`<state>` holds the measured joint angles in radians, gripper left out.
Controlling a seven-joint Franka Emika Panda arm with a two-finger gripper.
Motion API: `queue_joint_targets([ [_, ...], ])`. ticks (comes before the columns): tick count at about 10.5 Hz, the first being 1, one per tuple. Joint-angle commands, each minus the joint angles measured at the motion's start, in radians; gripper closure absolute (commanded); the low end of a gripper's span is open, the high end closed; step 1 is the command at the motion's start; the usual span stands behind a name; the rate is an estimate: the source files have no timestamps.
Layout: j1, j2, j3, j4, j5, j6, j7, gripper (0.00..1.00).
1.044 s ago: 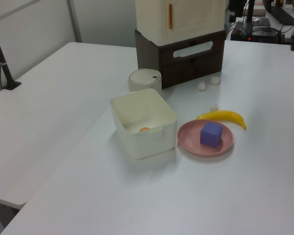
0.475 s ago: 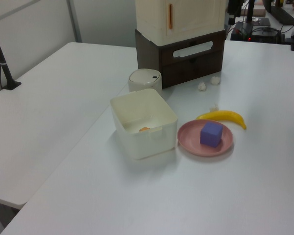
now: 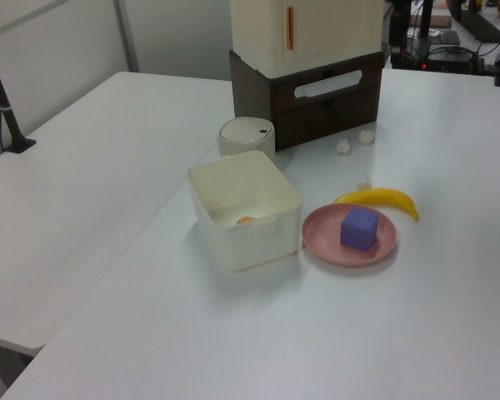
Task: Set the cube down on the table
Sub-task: 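Lower the gripper over the purple cube on the pink plate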
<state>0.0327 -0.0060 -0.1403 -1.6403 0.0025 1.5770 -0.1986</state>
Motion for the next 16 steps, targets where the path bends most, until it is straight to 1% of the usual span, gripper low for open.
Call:
queue_joint_targets([
  [1,0.015,-0.022,0.057,-0.157,0.001,0.154,-0.024,0.00],
  [3,0.016,-0.020,0.114,-0.235,-0.001,0.225,0.001,0.00],
  [4,0.018,-0.020,0.134,-0.262,-0.001,0.238,0.046,0.00],
  [5,0.018,-0.020,0.158,-0.277,-0.001,0.260,0.126,0.00],
  [8,0.019,-0.002,0.255,-0.334,0.001,0.334,0.344,0.00],
  [10,0.021,0.055,0.324,-0.352,0.002,0.404,0.479,0.00],
  [11,0.033,0.102,0.350,-0.363,0.002,0.482,0.535,0.00],
  [12,0.062,0.150,0.353,-0.363,-0.015,0.533,0.598,0.00],
  [13,0.081,0.182,0.354,-0.355,-0.028,0.541,0.617,0.00],
  [16,0.098,0.207,0.354,-0.355,-0.048,0.543,0.634,0.00],
])
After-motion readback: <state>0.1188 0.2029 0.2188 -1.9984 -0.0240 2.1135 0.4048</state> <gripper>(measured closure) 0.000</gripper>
